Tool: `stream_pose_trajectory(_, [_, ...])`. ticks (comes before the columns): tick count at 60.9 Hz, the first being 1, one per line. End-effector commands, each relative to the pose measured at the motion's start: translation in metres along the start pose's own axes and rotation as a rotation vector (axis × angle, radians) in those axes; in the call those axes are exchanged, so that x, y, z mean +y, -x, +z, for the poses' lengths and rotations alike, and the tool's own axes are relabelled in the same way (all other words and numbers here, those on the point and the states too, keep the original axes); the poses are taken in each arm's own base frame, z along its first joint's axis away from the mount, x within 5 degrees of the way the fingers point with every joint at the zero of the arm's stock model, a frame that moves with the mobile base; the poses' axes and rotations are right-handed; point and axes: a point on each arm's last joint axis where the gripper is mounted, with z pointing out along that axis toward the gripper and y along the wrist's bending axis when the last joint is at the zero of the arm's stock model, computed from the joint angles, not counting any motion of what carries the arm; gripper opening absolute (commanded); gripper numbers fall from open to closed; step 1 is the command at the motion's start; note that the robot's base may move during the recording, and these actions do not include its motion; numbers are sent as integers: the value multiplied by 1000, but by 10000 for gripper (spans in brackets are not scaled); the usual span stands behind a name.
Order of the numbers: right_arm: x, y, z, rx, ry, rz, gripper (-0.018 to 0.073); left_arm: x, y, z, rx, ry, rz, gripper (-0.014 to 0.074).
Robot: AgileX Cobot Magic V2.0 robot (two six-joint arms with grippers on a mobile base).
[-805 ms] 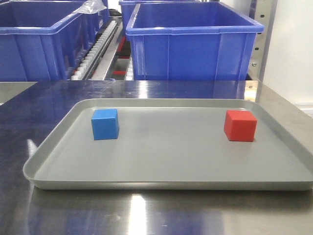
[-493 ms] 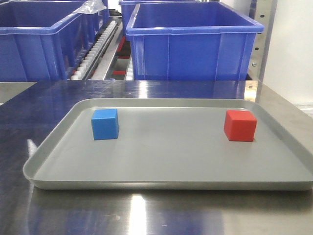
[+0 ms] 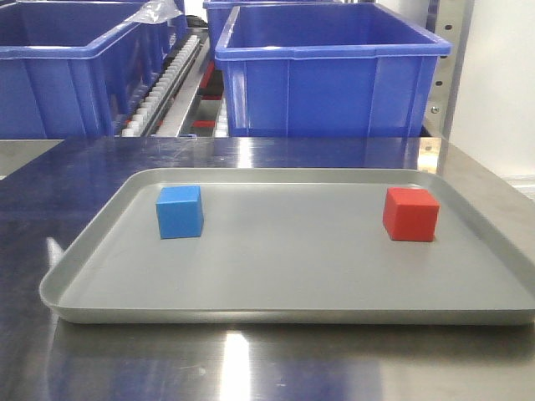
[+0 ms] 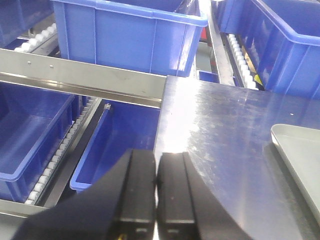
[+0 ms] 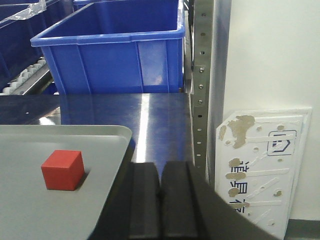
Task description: Sort and place red and blue blocks on shelf
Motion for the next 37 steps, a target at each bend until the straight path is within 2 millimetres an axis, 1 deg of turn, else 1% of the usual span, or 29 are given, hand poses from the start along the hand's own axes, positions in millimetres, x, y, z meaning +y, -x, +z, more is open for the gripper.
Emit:
stream_pose_trajectory(1, [3, 17, -3, -129, 21, -20, 49, -1, 1, 0, -75, -20, -8, 142])
stream_pose_trajectory(37, [3, 19, -4, -152, 26, -20, 49, -1, 1, 0, -75, -20, -8, 142])
